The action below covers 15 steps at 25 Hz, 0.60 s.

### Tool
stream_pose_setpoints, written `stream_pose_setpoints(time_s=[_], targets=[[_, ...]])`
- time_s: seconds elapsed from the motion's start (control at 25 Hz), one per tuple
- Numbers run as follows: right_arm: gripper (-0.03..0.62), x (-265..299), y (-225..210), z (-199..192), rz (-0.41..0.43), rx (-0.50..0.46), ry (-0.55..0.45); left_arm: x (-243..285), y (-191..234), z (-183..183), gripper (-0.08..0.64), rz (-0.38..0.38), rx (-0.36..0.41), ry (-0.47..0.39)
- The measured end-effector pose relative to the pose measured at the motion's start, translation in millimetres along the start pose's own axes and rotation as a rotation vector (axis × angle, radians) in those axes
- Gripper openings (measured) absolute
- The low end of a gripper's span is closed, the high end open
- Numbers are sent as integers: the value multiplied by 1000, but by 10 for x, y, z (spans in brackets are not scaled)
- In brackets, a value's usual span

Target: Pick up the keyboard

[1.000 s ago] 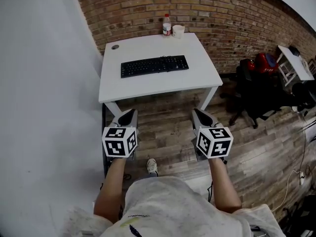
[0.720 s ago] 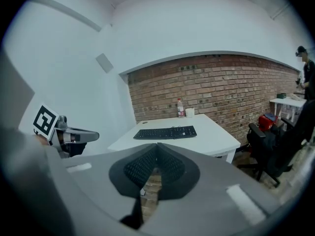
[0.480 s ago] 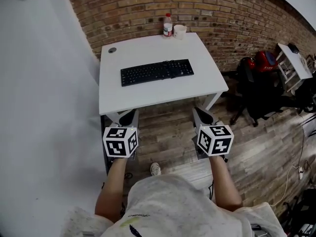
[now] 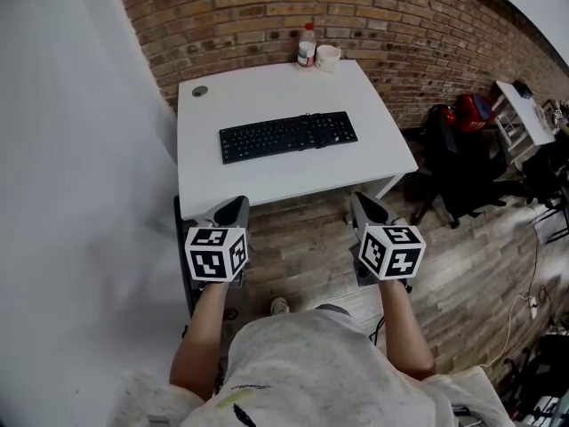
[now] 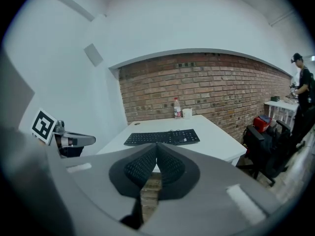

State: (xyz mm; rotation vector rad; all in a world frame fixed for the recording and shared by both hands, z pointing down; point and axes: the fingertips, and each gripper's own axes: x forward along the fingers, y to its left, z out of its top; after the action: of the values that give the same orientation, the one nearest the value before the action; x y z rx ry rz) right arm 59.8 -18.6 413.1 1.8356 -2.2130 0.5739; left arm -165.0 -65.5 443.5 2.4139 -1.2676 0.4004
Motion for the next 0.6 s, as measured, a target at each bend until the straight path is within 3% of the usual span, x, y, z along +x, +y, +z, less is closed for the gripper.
stream_pose_setpoints(time_s=[0.6], targets=[[8, 584, -119, 129, 6, -1, -9, 286, 458, 29, -6, 47, -20, -5]])
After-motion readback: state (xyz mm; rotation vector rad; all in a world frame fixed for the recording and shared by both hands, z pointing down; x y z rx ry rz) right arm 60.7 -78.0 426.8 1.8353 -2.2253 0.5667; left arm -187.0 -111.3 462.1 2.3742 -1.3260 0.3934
